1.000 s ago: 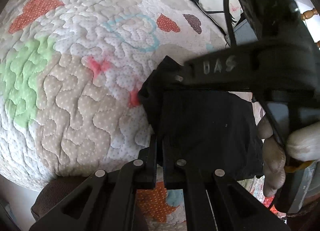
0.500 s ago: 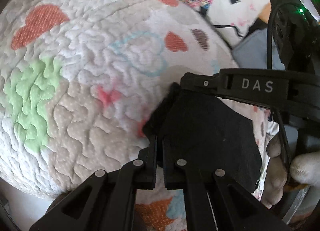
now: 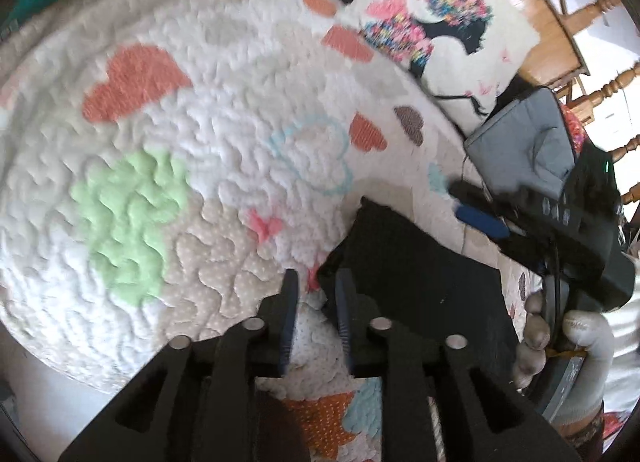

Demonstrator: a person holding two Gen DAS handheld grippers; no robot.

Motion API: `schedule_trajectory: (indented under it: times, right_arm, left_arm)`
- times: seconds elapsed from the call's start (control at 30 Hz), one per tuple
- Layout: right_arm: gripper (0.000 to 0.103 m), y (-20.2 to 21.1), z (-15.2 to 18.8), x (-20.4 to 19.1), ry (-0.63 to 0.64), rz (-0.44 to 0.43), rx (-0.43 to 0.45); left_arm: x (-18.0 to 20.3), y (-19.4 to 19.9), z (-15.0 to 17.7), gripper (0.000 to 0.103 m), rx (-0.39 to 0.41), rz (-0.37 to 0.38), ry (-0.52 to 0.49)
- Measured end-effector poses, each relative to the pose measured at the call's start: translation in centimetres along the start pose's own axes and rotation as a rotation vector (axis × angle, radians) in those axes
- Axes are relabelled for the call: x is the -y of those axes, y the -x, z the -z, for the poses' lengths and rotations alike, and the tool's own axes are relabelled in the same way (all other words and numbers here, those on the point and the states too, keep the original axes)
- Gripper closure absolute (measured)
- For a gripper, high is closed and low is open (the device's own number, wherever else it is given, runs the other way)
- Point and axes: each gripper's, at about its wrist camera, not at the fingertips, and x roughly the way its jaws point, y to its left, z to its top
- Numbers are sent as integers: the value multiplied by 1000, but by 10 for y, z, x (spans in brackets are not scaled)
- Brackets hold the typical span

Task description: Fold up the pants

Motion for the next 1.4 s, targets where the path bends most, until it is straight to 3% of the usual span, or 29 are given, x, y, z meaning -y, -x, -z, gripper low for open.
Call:
schedule_trajectory:
  times: [0.17, 0.27, 0.4, 0.53, 0.7, 0.8, 0.9, 0.97, 1.0, 1.07, 1.1, 1.17, 1.23, 1.27, 1.3, 1.37, 1.4]
  right_arm:
    - [56, 64, 21, 86, -69, 93, 51]
    - [56, 116, 46, 156, -165, 163, 102]
    - [55, 199, 108, 259, -355, 237, 175]
    - [51, 248, 167, 330, -481, 294, 191]
    - [50, 256, 229, 381, -592, 267, 186]
    - [50, 242, 243, 395, -628, 221, 189]
    - [50, 224, 250, 398, -604, 232, 153]
    - [48, 215, 250, 399, -568, 354, 88]
    - [48, 215, 249, 399, -548, 417, 79]
    - [48, 222, 246, 396, -515, 623, 54]
    - [48, 229, 244, 393, -505, 671, 69]
    - [48, 247, 235, 375, -489, 636, 164]
    - [48, 255, 219, 349, -435, 518, 237]
    - [48, 255, 210, 337, -406, 439, 258]
    - [48, 249, 196, 321, -373, 307, 271]
    - [48, 230, 173, 299, -349, 110, 250]
    - [48, 221, 165, 290, -341, 53, 240]
  left_arm:
    - [28, 14, 16, 66, 32, 11, -109]
    - [50, 13, 29, 66, 4, 21, -176]
    - [73, 6, 44, 64, -23, 24, -225]
    - [99, -11, 58, 64, -64, 7, -286]
    - [120, -24, 78, 64, -108, -40, -339]
    - [125, -26, 84, 64, -116, -64, -352]
    - [127, -24, 86, 64, -116, -88, -355]
    - [126, -23, 85, 64, -108, -105, -355]
    - [126, -22, 84, 64, -104, -110, -353]
    - [127, -24, 82, 64, -99, -114, -353]
    - [128, -25, 82, 63, -95, -113, -357]
    - [134, -33, 82, 63, -92, -107, -378]
    - [142, -45, 85, 63, -103, -86, -393]
    - [147, -53, 88, 63, -116, -61, -399]
    - [150, -58, 90, 63, -126, -48, -405]
    - [156, -68, 98, 63, -139, -27, -432]
    - [158, -72, 102, 63, -138, -21, -446]
